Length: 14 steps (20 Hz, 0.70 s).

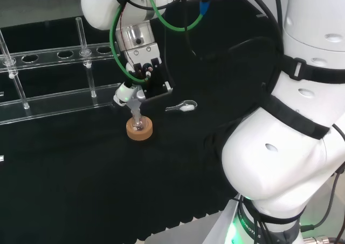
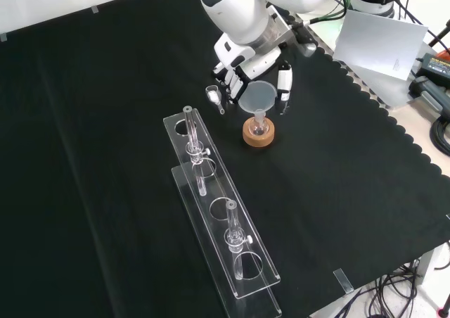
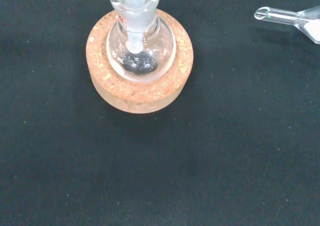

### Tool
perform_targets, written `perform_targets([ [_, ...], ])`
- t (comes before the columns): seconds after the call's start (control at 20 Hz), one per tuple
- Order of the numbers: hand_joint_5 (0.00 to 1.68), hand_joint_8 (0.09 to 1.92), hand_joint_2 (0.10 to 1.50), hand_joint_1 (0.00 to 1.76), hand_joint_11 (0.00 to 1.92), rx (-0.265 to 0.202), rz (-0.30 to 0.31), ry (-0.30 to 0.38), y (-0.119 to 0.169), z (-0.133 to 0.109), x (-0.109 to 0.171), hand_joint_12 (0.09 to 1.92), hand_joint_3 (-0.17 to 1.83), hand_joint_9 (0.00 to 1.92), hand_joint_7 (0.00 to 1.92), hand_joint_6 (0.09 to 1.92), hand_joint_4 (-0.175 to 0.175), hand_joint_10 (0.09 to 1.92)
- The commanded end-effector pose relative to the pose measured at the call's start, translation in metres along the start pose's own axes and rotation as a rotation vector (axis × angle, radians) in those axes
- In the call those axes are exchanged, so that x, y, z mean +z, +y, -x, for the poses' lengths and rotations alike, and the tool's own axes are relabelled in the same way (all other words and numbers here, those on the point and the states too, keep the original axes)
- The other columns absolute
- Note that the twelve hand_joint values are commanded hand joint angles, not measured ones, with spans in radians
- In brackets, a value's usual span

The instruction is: Place the funnel on the round-bottom flask.

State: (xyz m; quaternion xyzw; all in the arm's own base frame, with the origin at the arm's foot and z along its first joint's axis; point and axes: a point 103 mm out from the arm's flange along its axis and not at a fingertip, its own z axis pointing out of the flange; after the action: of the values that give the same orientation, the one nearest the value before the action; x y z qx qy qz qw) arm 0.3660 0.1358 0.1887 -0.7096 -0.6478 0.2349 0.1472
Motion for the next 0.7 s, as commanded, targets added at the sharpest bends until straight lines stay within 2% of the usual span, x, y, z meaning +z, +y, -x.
perform_targets([
  [0.05, 0.7, 0.43, 0.85, 0.68, 0.0, -0.006, 0.0, -0.009, 0.0, 0.003, 0.003, 1.45, 0.12, 0.62, 1.01, 0.15, 0.001, 0.5],
  [0.3, 0.69, 0.43, 0.85, 0.68, 0.0, -0.007, 0.003, -0.012, -0.002, 0.003, 0.004, 1.45, 0.12, 0.62, 1.01, 0.15, 0.001, 0.5],
  [0.55, 0.69, 0.43, 0.85, 0.68, 0.0, -0.013, 0.002, -0.008, -0.003, 0.014, 0.006, 1.45, 0.12, 0.62, 1.01, 0.15, 0.0, 0.5],
  [0.7, 0.69, 0.43, 0.85, 0.68, 0.0, -0.003, 0.001, -0.019, -0.004, 0.004, 0.004, 1.45, 0.12, 0.62, 1.0, 0.15, 0.0, 0.5],
])
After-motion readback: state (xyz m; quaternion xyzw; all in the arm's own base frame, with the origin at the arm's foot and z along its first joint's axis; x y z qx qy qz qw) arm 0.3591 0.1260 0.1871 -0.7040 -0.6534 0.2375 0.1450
